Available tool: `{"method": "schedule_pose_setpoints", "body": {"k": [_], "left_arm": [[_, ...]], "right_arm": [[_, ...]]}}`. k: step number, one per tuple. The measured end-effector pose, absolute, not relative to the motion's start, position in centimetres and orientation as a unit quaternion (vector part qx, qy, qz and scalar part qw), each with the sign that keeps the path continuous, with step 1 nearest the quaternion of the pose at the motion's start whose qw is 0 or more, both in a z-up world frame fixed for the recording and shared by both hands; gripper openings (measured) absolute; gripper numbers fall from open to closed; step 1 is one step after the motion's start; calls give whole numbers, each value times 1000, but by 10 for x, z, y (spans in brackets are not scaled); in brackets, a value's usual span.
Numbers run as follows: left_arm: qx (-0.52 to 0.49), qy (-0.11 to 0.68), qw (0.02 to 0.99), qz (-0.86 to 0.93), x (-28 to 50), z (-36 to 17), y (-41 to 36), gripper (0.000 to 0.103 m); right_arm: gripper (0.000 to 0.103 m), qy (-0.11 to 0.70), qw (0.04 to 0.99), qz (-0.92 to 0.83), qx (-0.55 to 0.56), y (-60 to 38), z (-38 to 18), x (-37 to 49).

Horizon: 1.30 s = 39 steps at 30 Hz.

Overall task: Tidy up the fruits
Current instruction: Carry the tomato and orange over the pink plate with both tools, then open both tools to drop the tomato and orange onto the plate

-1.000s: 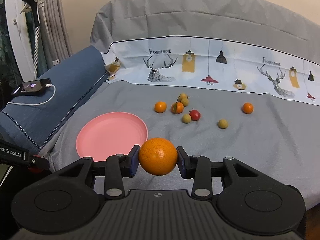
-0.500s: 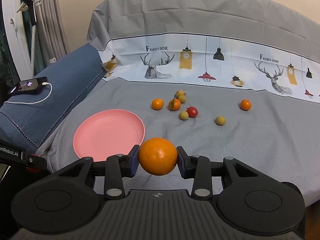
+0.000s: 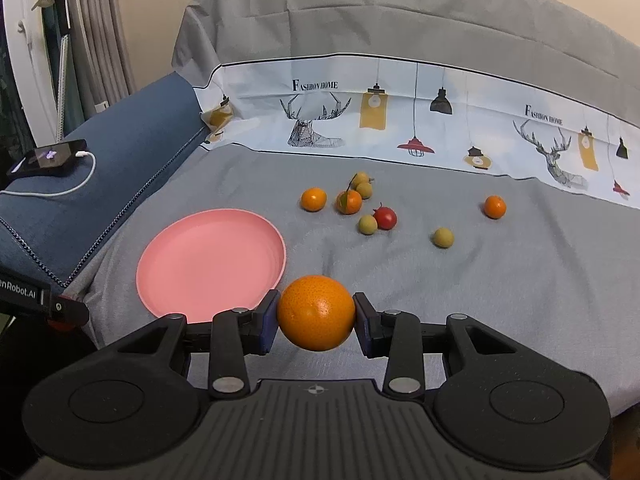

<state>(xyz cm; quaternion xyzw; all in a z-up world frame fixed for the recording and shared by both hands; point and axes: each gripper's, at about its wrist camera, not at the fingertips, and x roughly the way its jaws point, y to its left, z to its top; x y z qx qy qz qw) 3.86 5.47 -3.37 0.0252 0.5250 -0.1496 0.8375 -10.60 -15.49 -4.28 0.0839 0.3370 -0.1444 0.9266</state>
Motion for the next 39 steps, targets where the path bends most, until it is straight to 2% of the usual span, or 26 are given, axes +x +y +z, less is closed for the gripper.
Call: {"method": "schedule_pose_setpoints", "body": {"k": [14,28,39], "left_arm": [[50,519,839,-157,80,-48,17,34],[87,542,823,-148,141,-92,-19,34],[117,566,803,-145,161,-133,-33,34]], "right_arm": [[40,372,917,-115,85,-151,-64,-48],[40,408,907,-85,67,-147,-108,28],[40,429,900,-72,22,-138,-134,45]]}}
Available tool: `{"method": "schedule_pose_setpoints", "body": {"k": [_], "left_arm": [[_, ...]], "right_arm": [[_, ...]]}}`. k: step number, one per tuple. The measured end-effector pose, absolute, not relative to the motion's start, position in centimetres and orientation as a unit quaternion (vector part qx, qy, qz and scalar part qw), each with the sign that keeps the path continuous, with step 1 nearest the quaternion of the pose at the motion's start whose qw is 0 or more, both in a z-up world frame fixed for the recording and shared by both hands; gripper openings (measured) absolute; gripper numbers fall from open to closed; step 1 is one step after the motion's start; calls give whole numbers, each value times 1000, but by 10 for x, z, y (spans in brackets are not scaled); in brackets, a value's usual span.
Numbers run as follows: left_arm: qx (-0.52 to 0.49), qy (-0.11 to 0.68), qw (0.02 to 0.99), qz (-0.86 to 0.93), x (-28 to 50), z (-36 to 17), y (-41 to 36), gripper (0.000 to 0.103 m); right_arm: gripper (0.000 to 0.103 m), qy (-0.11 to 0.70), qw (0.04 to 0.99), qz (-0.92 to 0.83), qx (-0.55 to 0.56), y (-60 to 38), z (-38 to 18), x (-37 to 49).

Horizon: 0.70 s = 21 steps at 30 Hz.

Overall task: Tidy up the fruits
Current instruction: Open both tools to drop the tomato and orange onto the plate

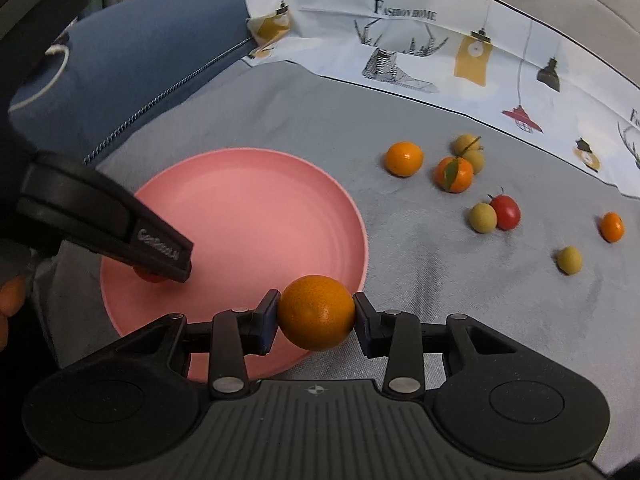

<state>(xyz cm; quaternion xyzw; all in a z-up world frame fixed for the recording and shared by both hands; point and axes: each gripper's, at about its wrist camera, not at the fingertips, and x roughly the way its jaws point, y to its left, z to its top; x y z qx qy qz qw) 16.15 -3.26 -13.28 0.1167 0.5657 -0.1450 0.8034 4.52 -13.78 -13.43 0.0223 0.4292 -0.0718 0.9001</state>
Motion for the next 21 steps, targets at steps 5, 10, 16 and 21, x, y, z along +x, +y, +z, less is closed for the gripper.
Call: {"method": "schedule_pose_setpoints", "body": {"k": [5,10,16,21], "left_arm": [[120,546,817,-137,169,-130,-35,35],[130,482,859,-119,162,-108,-31,103],[128,506,846,-112,134,-94,-8,103],[122,507,848,-97,83,-85,18,103]], "right_arm": [[40,410,910,-69,1,-137,-130,57],[73,374,925,-62,-29,-135,-112,60],[97,400,910,-109,10,-143,-94,22],[98,429,896,-106,44,-132,-89,-30]]}}
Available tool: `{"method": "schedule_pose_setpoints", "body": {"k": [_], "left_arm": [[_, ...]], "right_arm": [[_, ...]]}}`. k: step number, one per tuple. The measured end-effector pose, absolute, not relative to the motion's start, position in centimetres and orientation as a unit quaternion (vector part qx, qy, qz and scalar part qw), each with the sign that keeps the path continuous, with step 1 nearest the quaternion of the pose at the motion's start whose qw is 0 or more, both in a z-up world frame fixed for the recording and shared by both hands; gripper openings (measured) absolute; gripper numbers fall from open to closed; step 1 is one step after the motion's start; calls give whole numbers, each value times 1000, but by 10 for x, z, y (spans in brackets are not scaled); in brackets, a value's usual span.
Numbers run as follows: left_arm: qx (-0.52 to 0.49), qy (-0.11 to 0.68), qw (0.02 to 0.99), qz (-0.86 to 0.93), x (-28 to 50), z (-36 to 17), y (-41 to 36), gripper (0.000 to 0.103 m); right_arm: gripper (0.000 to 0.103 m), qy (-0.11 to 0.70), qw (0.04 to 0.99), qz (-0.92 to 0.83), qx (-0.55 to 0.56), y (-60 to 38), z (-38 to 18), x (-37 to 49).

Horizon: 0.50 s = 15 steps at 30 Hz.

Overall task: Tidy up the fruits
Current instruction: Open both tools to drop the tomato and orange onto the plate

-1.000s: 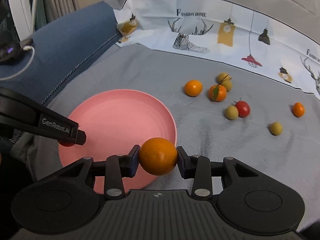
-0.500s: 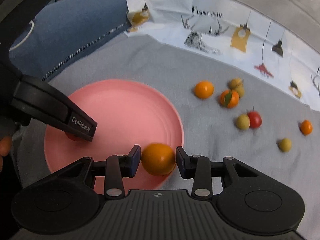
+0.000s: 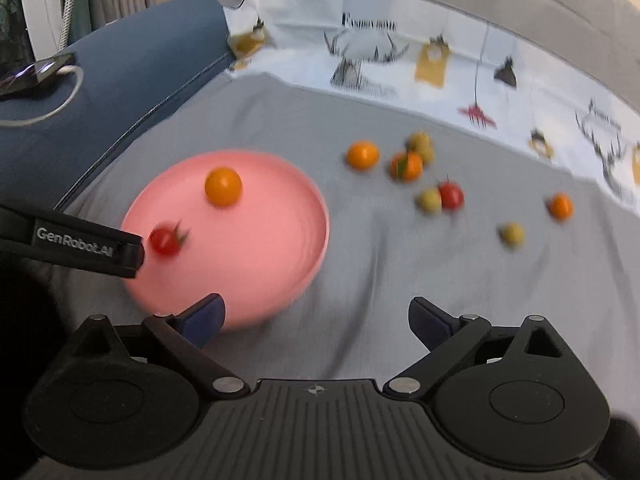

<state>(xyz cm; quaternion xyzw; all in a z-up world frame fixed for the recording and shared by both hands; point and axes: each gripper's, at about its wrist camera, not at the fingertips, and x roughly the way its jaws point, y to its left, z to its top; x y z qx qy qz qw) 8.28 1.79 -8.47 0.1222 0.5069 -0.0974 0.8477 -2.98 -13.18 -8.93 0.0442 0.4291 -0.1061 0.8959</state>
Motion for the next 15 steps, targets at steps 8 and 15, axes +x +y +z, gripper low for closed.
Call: {"method": "schedule_pose_setpoints", "body": {"k": [8,15], "left_arm": [[112,476,867,-93,35,-59,38,103],[115,442,884,-103,4,-33,38,103]], "right_arm": [[101,353,928,-113,29,-115,-48,-71],[102,316,940,-125,34,-114,-27,-101]]}}
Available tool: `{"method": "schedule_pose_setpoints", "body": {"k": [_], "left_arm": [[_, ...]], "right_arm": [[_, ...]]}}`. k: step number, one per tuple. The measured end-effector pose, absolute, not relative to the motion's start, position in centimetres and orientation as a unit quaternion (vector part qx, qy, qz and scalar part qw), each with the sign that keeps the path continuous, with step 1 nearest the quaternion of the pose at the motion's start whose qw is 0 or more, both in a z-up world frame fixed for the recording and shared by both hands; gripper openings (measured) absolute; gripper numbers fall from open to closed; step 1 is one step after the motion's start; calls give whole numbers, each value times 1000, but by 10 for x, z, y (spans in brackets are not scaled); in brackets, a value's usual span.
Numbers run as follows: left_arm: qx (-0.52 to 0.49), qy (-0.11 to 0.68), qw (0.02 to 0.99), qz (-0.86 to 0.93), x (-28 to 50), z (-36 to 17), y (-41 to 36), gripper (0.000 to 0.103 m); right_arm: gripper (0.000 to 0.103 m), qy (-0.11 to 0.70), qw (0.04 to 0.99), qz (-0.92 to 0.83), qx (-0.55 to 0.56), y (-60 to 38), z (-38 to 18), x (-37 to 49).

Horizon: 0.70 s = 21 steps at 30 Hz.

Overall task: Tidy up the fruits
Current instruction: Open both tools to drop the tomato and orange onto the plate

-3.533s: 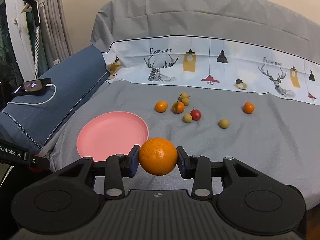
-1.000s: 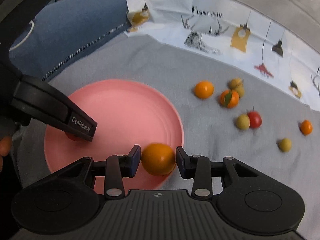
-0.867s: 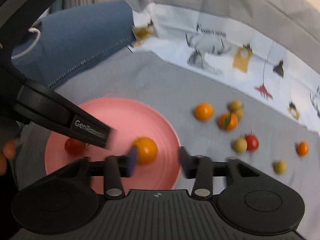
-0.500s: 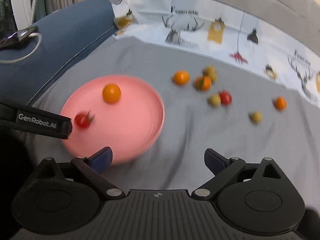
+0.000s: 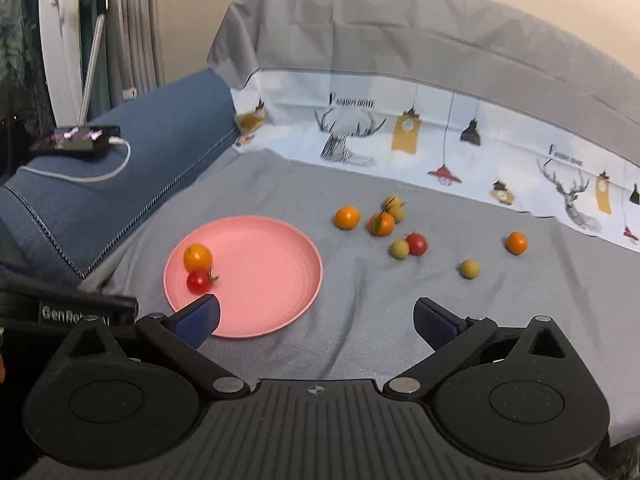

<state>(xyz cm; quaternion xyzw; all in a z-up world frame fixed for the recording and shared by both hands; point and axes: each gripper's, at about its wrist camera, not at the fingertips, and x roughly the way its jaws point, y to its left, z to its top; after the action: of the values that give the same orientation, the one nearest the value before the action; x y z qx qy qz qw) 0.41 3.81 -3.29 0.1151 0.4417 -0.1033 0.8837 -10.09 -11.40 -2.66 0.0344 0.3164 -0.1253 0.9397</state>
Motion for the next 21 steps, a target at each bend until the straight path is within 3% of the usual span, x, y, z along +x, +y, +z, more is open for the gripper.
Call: {"method": "schedule_pose_setpoints", "body": {"k": [21], "left_arm": [[131,392,905,-104,-35,-8,40,103]], "right_arm": [[102,269,954,-129,36,-107,-6,-137]]}}
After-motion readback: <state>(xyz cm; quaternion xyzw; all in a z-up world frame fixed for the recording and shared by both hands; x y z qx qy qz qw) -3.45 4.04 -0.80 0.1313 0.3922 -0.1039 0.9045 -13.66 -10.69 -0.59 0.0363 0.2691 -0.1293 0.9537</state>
